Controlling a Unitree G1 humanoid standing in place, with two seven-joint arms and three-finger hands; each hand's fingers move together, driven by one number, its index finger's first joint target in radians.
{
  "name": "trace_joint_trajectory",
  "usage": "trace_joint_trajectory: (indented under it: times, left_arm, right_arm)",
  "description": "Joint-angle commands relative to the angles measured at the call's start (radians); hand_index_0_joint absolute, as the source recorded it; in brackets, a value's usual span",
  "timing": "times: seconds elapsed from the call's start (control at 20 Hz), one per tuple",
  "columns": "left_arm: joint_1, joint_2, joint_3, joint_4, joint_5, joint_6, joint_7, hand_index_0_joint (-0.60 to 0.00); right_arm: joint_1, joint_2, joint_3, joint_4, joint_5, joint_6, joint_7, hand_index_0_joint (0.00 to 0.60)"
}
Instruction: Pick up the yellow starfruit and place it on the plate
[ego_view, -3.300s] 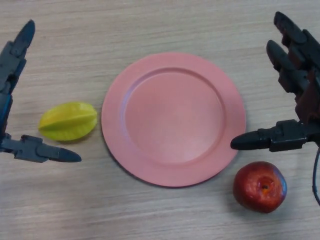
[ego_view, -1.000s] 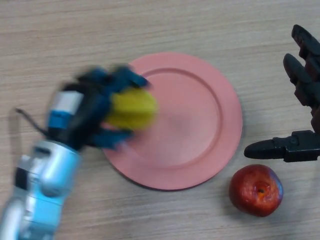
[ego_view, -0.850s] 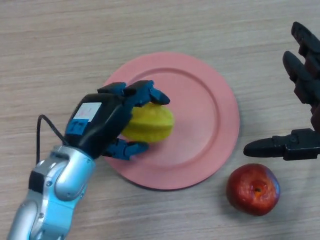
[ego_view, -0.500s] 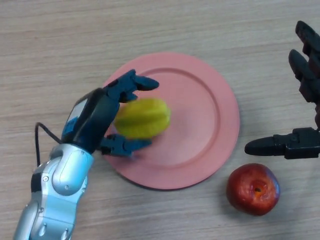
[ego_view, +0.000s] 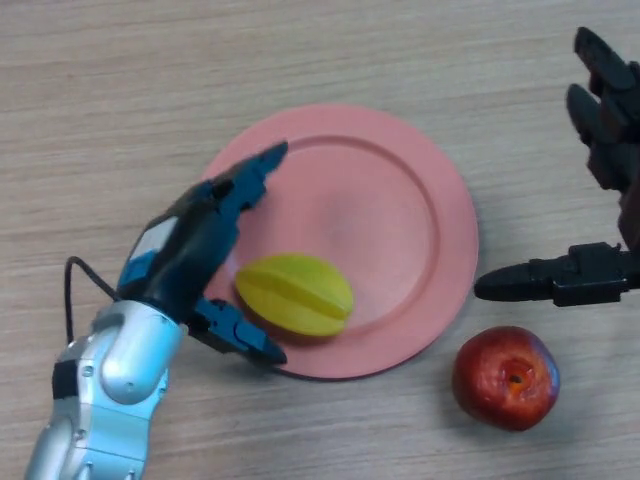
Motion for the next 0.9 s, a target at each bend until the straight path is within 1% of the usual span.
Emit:
trace_joint_trajectory:
  times: [0.05, 0.2, 0.25, 0.35, 0.5, 0.6, 0.75, 0.85, 0.9]
  left_arm:
    - [-0.027, 0.052, 0.104, -0.097, -0.074, -0.136, 0.091, 0.000]
    - [-0.016, 0.085, 0.179, -0.181, -0.269, -0.142, 0.033, 0.000]
    - [-0.014, 0.090, 0.211, -0.209, -0.400, -0.121, 0.011, 0.000]
    - [0.007, 0.095, 0.232, -0.201, -0.554, -0.122, 0.011, 0.000]
    - [0.030, 0.102, 0.250, -0.180, -0.606, -0.167, 0.012, 0.000]
    - [0.035, 0.103, 0.268, -0.188, -0.635, -0.177, 0.045, 0.000]
    - [0.050, 0.099, 0.287, -0.234, -0.697, -0.160, 0.106, 0.000]
    - [0.069, 0.094, 0.286, -0.253, -0.673, -0.180, 0.127, 0.000]
    - [0.071, 0.095, 0.288, -0.263, -0.676, -0.164, 0.124, 0.000]
  right_arm:
    - [-0.034, -0.013, -0.034, -0.035, 0.020, -0.168, -0.040, 0.000]
    - [-0.053, -0.012, -0.023, -0.023, 0.013, -0.156, -0.047, 0.000]
    - [-0.067, -0.012, -0.021, -0.008, 0.009, -0.159, -0.048, 0.000]
    - [-0.072, -0.008, -0.013, 0.027, -0.004, -0.205, -0.057, 0.000]
    - [-0.072, 0.002, -0.004, 0.060, -0.005, -0.270, -0.074, 0.000]
    - [-0.074, 0.004, -0.002, 0.069, 0.007, -0.285, -0.083, 0.000]
    - [-0.071, 0.003, -0.001, 0.055, 0.041, -0.263, -0.061, 0.000]
    - [-0.060, 0.001, -0.009, 0.029, 0.057, -0.241, -0.045, 0.000]
    - [-0.049, 0.002, -0.009, 0.020, 0.066, -0.238, -0.038, 0.000]
